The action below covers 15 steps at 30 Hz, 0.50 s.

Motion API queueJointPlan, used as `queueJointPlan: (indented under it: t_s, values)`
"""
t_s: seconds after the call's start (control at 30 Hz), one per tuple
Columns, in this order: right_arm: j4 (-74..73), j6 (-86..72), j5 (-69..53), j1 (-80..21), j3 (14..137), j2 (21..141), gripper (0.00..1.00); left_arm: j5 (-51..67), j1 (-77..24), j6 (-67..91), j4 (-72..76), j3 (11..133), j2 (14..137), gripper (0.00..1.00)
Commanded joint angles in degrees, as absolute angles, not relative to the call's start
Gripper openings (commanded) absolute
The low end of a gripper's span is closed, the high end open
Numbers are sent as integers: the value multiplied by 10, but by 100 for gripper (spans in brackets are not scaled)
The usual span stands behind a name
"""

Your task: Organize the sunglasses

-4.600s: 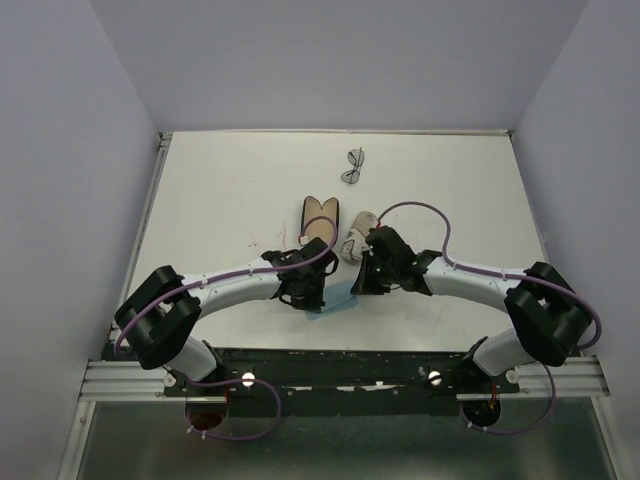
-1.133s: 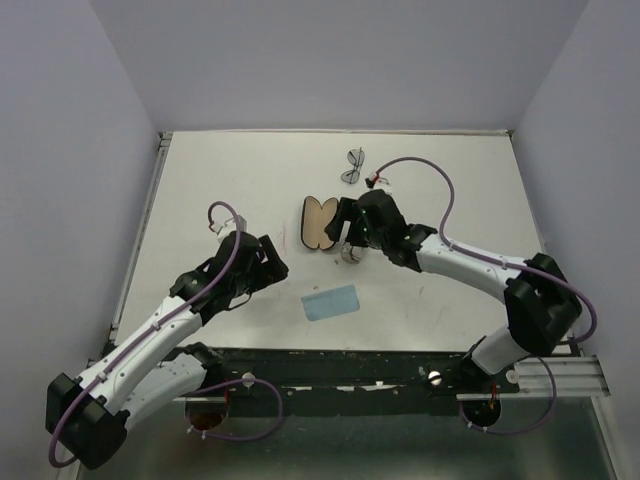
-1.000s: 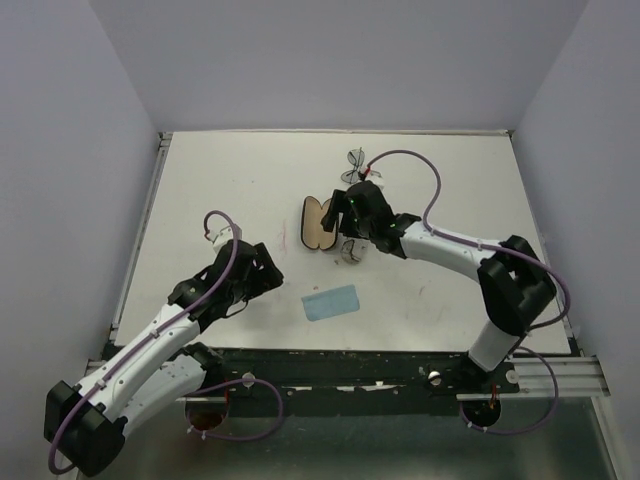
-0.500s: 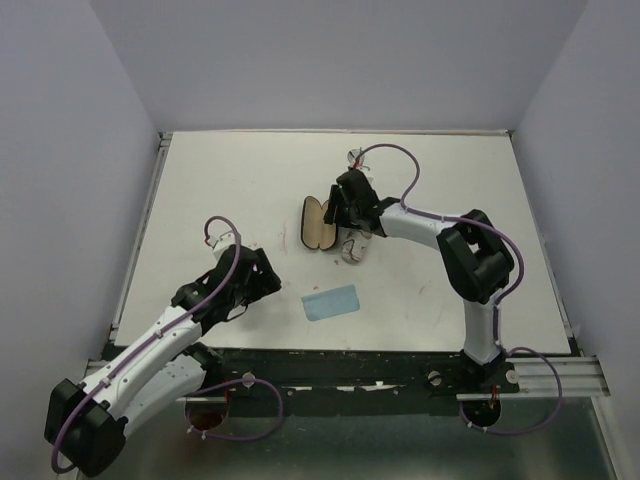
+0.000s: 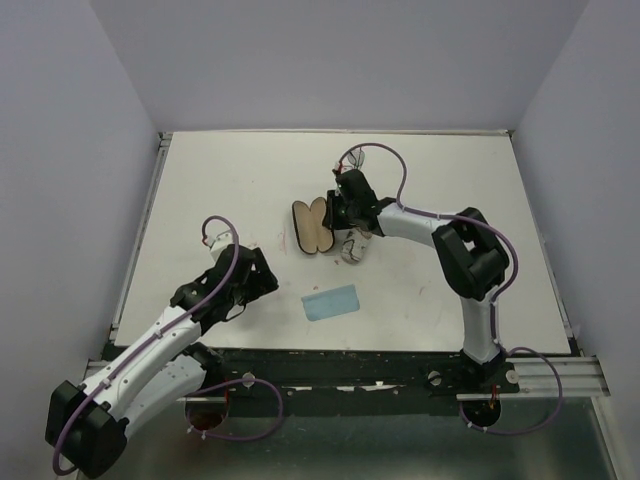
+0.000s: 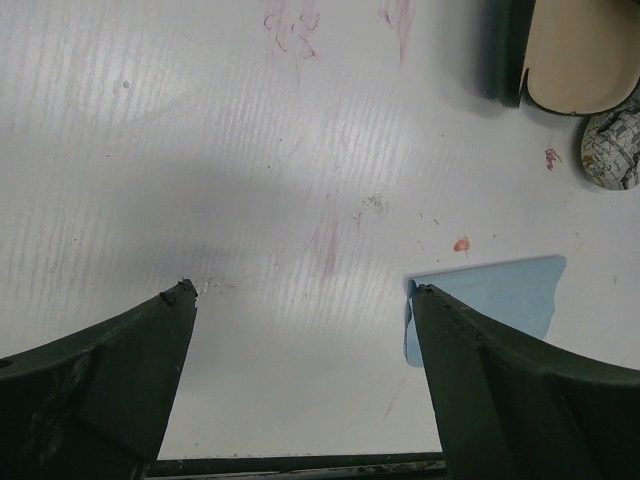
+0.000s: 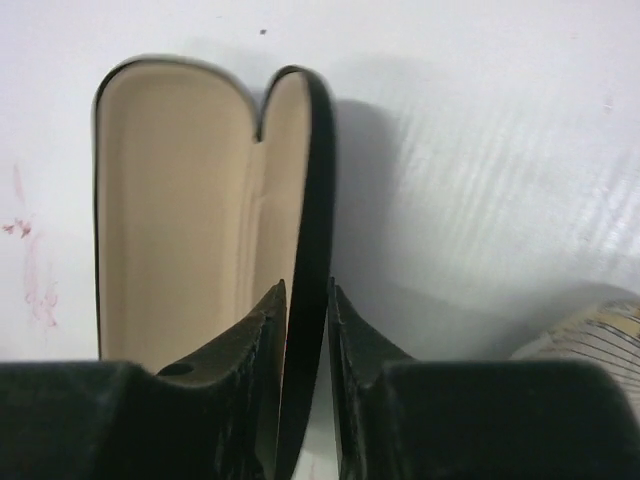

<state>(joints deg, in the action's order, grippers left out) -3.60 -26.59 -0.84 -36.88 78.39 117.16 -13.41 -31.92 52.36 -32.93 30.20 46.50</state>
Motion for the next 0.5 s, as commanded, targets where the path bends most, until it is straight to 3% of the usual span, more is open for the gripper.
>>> queueJointPlan:
  t_s: [0.0,0.23,0.47]
  values:
    - [-16,-168,-118,-367,811,1194,29,-169,-314,519,-349,305,434,99]
    - [-30,-86,-254,-368,830,1212,27,-177,-311,522,-359,301,409,99]
    - [-9,-146,-197,-368,814,1214,27,-172,-309,529,-358,299,414,99]
